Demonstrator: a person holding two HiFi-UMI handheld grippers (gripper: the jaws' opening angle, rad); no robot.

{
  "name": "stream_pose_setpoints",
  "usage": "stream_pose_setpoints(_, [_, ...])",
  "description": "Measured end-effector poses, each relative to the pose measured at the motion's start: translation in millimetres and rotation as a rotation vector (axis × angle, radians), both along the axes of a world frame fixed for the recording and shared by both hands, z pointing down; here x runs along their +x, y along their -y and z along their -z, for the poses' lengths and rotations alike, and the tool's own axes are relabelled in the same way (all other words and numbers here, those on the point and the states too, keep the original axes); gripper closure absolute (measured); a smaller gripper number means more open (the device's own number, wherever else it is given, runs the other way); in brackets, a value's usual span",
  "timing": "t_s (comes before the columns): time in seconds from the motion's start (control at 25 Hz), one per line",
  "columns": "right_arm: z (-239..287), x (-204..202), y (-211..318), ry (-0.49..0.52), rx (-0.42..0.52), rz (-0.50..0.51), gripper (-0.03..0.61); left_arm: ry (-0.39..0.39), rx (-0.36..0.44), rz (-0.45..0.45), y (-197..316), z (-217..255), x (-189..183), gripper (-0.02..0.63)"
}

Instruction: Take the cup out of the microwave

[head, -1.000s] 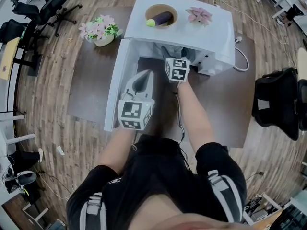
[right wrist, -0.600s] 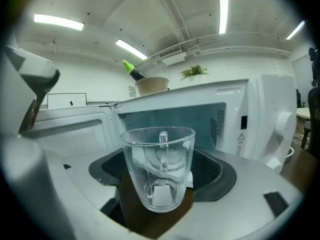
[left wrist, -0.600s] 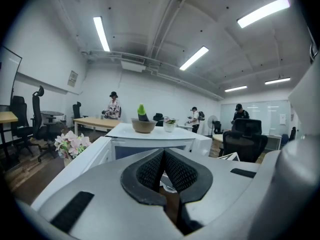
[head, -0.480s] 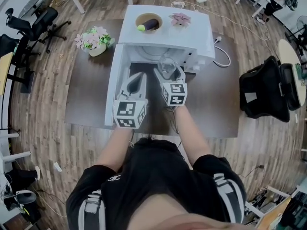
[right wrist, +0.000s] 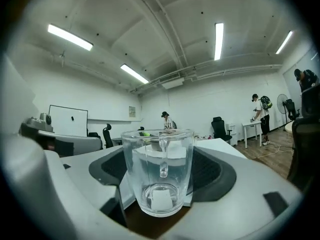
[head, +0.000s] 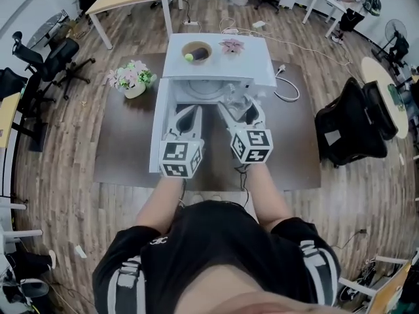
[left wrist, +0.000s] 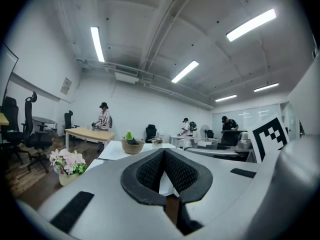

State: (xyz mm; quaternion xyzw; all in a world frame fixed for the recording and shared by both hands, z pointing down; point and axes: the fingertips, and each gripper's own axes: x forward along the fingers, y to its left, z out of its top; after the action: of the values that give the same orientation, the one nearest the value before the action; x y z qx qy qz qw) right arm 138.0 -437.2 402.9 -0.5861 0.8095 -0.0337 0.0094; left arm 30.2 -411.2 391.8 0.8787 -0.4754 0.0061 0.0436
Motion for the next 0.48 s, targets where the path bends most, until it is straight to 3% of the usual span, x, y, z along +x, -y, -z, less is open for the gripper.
stream_pose_setpoints(0.48, [13,11,-23,-0.019,0.026,-0.036,0.195,0.012,0.018,-0.034,-7,11,5,0.614])
